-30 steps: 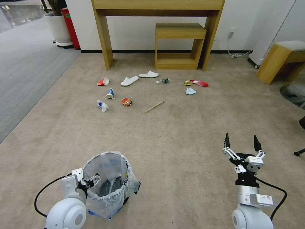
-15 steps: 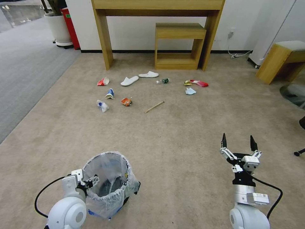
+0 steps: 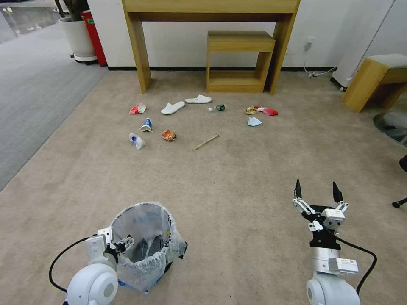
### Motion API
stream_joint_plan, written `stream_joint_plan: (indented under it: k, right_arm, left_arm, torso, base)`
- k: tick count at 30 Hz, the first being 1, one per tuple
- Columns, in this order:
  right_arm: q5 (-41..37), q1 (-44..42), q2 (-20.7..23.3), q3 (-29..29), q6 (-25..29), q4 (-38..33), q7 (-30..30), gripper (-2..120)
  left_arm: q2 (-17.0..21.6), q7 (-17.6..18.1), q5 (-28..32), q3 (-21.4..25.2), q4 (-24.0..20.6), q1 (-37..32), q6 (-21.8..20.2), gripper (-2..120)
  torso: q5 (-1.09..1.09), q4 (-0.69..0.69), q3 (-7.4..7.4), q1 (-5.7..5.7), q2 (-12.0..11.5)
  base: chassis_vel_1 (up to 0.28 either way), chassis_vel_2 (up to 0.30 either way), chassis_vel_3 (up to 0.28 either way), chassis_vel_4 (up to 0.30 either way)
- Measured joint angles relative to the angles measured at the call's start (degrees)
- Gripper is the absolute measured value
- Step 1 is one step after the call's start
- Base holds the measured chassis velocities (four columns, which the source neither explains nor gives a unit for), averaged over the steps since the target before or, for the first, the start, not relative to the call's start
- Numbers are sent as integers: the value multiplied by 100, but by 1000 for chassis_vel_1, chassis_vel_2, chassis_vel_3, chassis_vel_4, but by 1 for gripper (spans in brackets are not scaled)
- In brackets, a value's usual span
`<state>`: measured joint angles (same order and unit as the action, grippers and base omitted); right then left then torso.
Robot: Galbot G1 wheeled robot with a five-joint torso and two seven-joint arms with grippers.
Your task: Pick up the trash bin and place the garbage on the floor into it.
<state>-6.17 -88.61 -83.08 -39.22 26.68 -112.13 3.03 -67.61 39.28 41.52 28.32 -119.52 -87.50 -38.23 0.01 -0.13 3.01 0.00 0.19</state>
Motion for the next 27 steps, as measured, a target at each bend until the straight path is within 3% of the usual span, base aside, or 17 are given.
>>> stream_joint_plan:
  k: [27]
  right_arm:
    - [131, -5, -59, 55, -67, -63, -22, 100]
  left_arm:
    - [98, 78, 77, 211, -180, -100, 12, 98]
  torso:
    - [-2, 0, 1, 0, 0]
  base:
    - [0, 0, 0, 0]
